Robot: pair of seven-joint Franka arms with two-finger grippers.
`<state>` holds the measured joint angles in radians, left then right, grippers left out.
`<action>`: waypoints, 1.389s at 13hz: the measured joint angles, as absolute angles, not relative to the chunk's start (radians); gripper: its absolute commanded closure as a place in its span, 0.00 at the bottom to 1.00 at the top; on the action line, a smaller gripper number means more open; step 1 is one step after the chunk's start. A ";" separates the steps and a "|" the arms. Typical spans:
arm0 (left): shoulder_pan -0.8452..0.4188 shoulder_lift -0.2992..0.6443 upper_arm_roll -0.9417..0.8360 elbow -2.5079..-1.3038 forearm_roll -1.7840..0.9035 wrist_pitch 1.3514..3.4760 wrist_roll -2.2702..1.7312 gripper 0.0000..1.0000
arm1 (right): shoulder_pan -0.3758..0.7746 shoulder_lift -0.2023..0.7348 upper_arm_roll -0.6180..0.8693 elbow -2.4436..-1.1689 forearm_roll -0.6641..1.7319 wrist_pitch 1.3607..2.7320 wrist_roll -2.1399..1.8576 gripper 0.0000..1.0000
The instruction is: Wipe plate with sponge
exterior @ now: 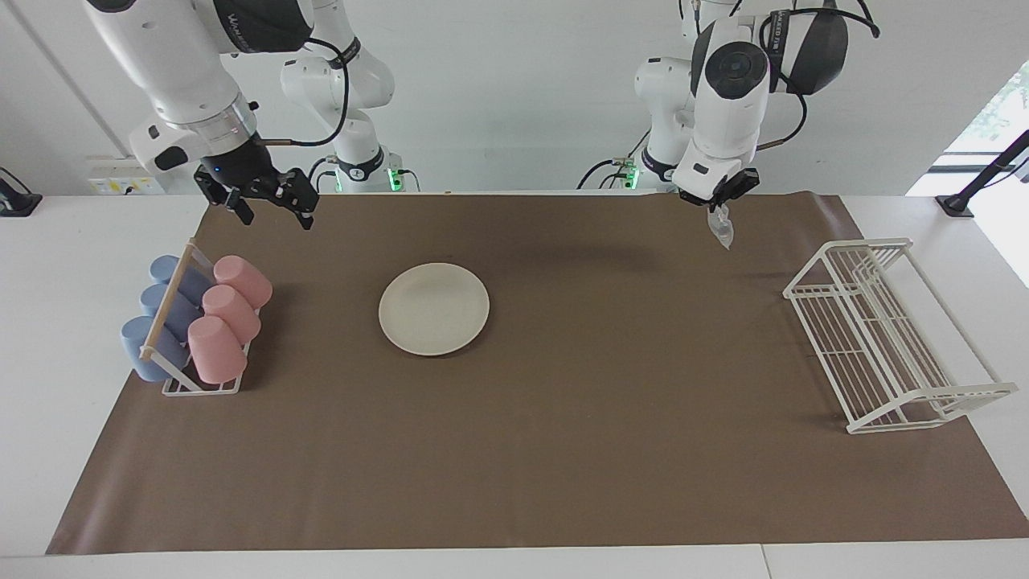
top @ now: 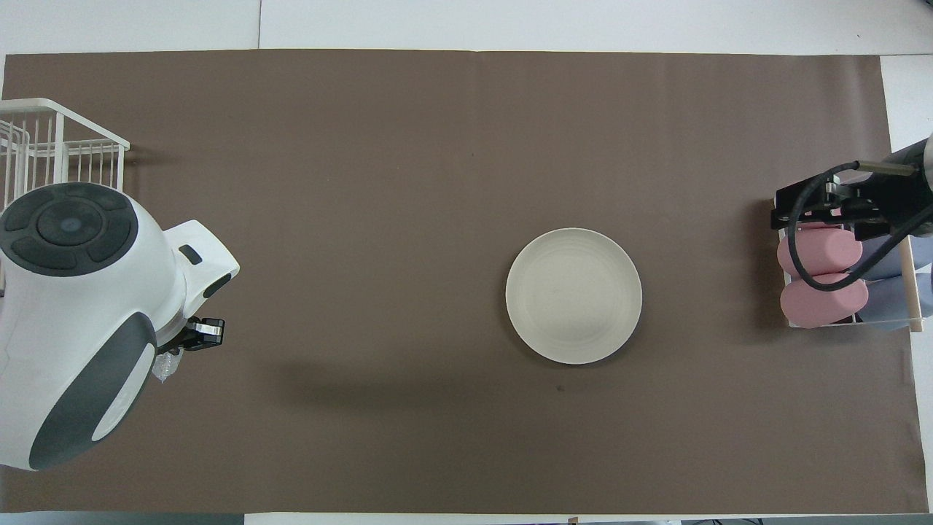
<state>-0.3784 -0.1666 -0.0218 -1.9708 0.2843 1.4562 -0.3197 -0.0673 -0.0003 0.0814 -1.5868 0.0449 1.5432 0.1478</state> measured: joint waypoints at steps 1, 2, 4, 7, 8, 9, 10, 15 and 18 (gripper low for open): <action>-0.383 -0.163 -0.031 -1.963 0.341 1.420 -0.320 1.00 | -0.092 0.000 0.081 -1.587 0.045 1.543 0.097 0.00; -0.389 -0.155 -0.041 -1.956 0.402 1.388 -0.321 1.00 | -0.116 0.000 0.080 -1.587 0.045 1.543 0.055 0.00; -0.400 -0.129 -0.054 -1.952 0.514 1.347 -0.330 1.00 | -0.132 0.000 0.080 -1.588 0.045 1.553 0.022 0.00; -0.415 -0.068 -0.055 -1.950 0.657 1.309 -0.352 1.00 | -0.092 0.000 0.057 -1.588 0.045 1.578 0.020 0.00; -0.415 -0.047 -0.056 -1.950 0.714 1.289 -0.354 1.00 | -0.076 0.000 0.034 -1.588 0.045 1.578 0.020 0.00; -0.415 -0.027 -0.056 -1.949 0.768 1.275 -0.355 1.00 | -0.068 0.000 0.019 -1.588 0.045 1.578 0.020 0.00; -0.416 -0.009 -0.056 -1.948 0.821 1.265 -0.357 1.00 | -0.054 0.000 0.002 -1.588 0.045 1.578 0.020 0.00; -0.407 0.074 -0.044 -1.944 1.033 1.259 -0.377 1.00 | 0.020 0.000 -0.065 -1.589 0.045 1.580 0.020 0.00; -0.391 0.187 -0.035 -1.935 1.157 1.272 -0.433 1.00 | 0.020 0.000 -0.073 -1.589 0.045 1.580 0.020 0.00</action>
<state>-0.3906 0.1874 -0.0346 -1.9347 1.1571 1.2722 -0.4328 0.0196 -0.0002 -0.0726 -1.5894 0.0447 1.5801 0.0204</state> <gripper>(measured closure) 0.956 0.000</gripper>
